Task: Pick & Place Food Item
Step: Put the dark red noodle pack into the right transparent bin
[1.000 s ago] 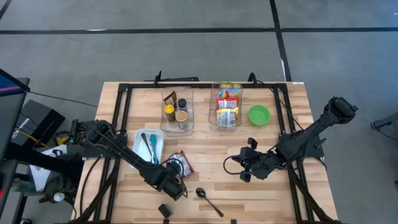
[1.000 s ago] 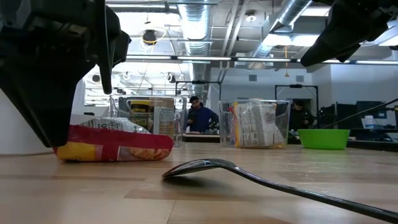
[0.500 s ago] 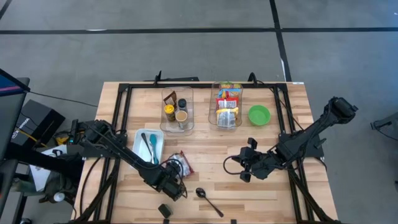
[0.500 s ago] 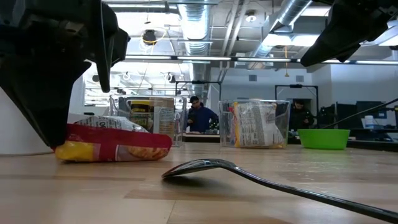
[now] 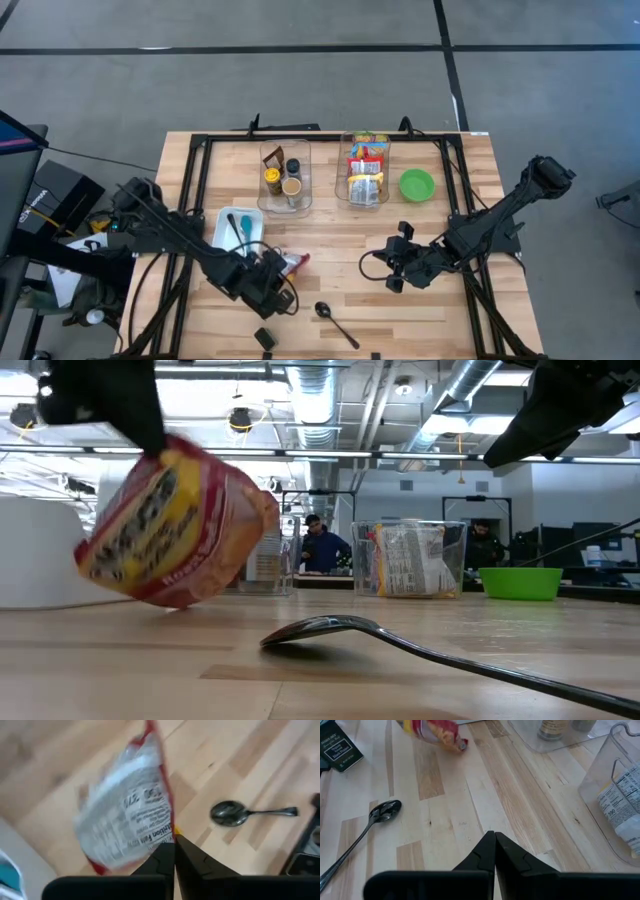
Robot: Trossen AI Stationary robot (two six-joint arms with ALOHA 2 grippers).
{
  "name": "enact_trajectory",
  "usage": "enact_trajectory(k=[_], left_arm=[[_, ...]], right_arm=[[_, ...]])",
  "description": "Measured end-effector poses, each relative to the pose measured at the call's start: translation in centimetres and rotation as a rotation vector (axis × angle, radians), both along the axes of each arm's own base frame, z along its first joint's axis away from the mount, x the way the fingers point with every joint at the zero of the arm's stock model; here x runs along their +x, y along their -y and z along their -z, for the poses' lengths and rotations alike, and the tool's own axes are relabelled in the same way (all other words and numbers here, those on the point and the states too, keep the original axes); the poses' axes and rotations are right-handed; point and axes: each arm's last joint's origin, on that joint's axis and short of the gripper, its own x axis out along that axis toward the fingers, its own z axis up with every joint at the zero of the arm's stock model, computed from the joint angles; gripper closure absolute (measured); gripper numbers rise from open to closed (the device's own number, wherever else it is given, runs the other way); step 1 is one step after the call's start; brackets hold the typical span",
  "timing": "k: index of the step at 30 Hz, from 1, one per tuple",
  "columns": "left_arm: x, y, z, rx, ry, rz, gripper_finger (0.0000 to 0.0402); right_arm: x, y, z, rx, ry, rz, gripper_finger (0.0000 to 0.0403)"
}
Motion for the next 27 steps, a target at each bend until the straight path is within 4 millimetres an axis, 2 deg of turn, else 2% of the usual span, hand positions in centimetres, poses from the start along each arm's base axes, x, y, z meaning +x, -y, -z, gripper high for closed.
enact_trajectory(k=[3,8,27], left_arm=[[-0.2,-0.3,-1.3,0.063,0.052,0.091,0.0401],[-0.2,-0.3,-2.3,0.157,0.09,0.248,0.0401],[1.4,0.3,-3.6,0.408,0.233,0.627,0.0401]], right_arm=[[0.0,0.0,0.0,0.0,0.0,0.0,0.0403],[0.0,0.0,0.0,0.0,0.0,-0.001,0.0403],[0.9,0.7,-0.4,-0.151,0.004,-0.103,0.0403]])
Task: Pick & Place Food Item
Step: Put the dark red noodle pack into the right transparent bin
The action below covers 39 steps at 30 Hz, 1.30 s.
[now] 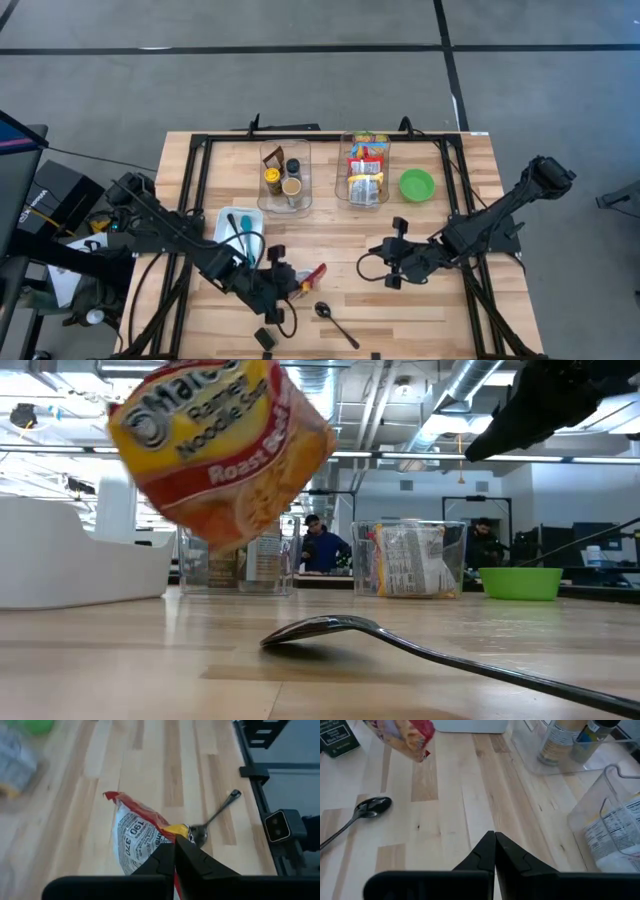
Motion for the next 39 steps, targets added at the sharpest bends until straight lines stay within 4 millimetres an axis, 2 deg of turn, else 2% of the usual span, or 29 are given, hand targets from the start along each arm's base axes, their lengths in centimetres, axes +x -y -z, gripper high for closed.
enact_trajectory(k=[8,20,25,33,36,39], left_arm=[[1.5,-0.6,-1.0,0.118,0.105,0.142,0.0401],[3.5,-2.8,-1.0,0.073,0.129,0.163,0.0401],[4.5,-2.4,-0.5,0.095,0.169,0.244,0.0401],[5.4,-2.0,0.7,0.096,0.167,0.309,0.0401],[5.4,-2.0,0.8,0.098,0.17,0.315,0.0401],[5.5,-1.9,0.6,0.093,0.187,0.315,0.0401]], right_arm=[[0.4,0.1,-0.3,-0.066,0.01,-0.065,0.0403],[1.2,-1.0,-1.3,-0.057,0.087,-0.317,0.0403],[1.3,-1.2,-1.5,-0.025,0.097,-0.395,0.0403],[1.5,-1.2,-1.7,0.059,0.124,-0.367,0.0402],[1.6,-1.1,-1.7,0.071,0.125,-0.353,0.0387],[1.7,-1.0,-1.8,0.074,0.133,-0.349,0.0354]])
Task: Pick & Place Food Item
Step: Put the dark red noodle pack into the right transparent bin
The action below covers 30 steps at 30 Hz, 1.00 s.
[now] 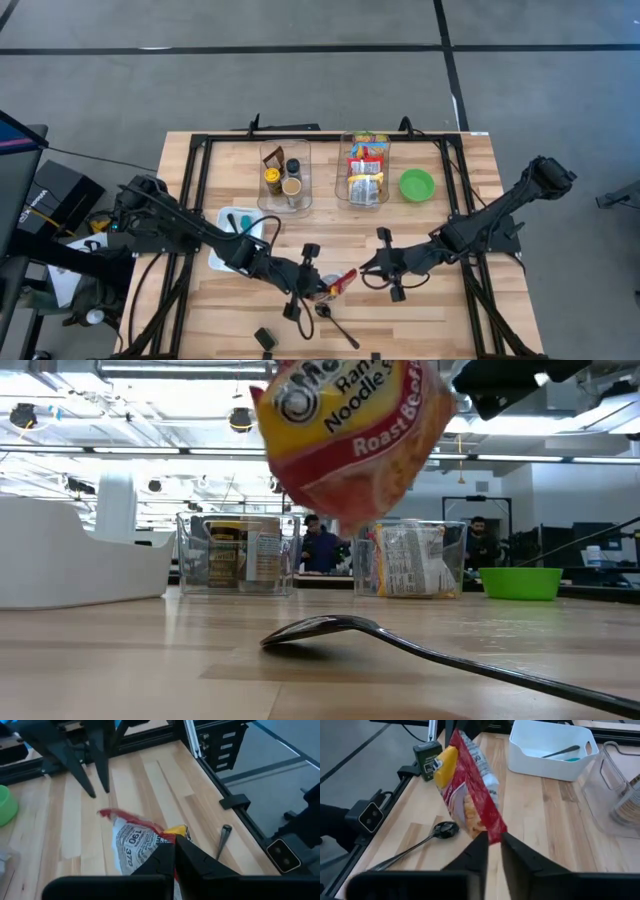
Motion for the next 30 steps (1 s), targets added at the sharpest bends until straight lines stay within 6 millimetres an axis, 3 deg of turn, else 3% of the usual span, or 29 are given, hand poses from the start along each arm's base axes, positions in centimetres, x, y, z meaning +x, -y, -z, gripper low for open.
enact_trajectory(k=[9,13,22,30], left_arm=[[0.1,-0.1,0.0,-0.003,0.006,-0.005,0.0401],[0.2,-0.1,-0.1,-0.008,0.016,-0.005,0.0401],[0.2,-0.1,-0.2,-0.009,0.019,-0.005,0.0401],[0.4,-0.3,-0.4,-0.022,0.045,-0.011,0.0401]], right_arm=[[0.2,-0.1,-0.3,-0.02,0.039,-0.034,0.0217],[0.4,0.2,-0.4,-0.016,0.034,-0.104,0.0175],[1.2,1.5,-0.5,0.018,0.042,-0.118,0.0171],[2.8,1.4,1.5,0.034,-0.011,-0.151,0.0187]])
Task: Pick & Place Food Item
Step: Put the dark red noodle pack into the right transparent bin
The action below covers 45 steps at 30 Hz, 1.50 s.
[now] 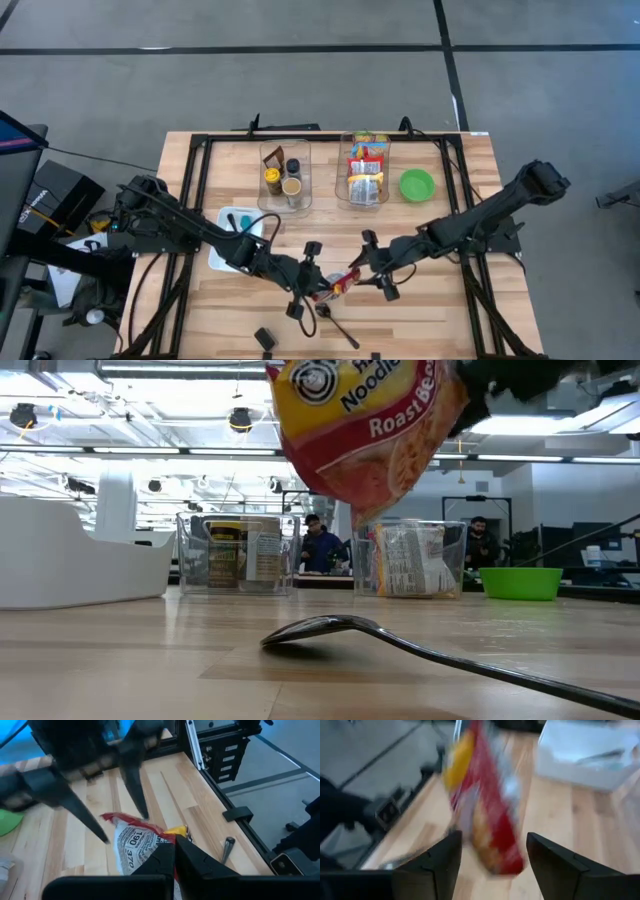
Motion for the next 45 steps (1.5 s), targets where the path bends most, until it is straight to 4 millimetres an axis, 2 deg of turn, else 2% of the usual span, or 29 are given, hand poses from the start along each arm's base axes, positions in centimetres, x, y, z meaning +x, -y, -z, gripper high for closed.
enact_trajectory(k=[2,7,17,34,45], left_arm=[[0.02,0.01,-0.04,-0.002,0.004,0.0,0.0401],[-0.02,-0.01,0.03,0.002,-0.004,-0.001,0.0401],[-0.03,-0.02,0.06,0.003,-0.007,0.0,0.0401],[-0.04,-0.02,0.07,0.001,-0.008,-0.002,0.0401],[-0.04,-0.02,0.07,0.0,-0.008,-0.002,0.0395]], right_arm=[[0.21,-0.04,0.73,-0.006,-0.026,-0.006,0.0192],[0.49,-0.12,1.03,-0.012,-0.026,-0.01,0.021],[0.43,-0.21,0.9,-0.008,-0.02,-0.015,0.0252],[0.42,-0.3,0.86,0.018,-0.025,-0.035,0.0295],[0.42,-0.3,0.86,0.022,-0.027,-0.033,0.0342]])
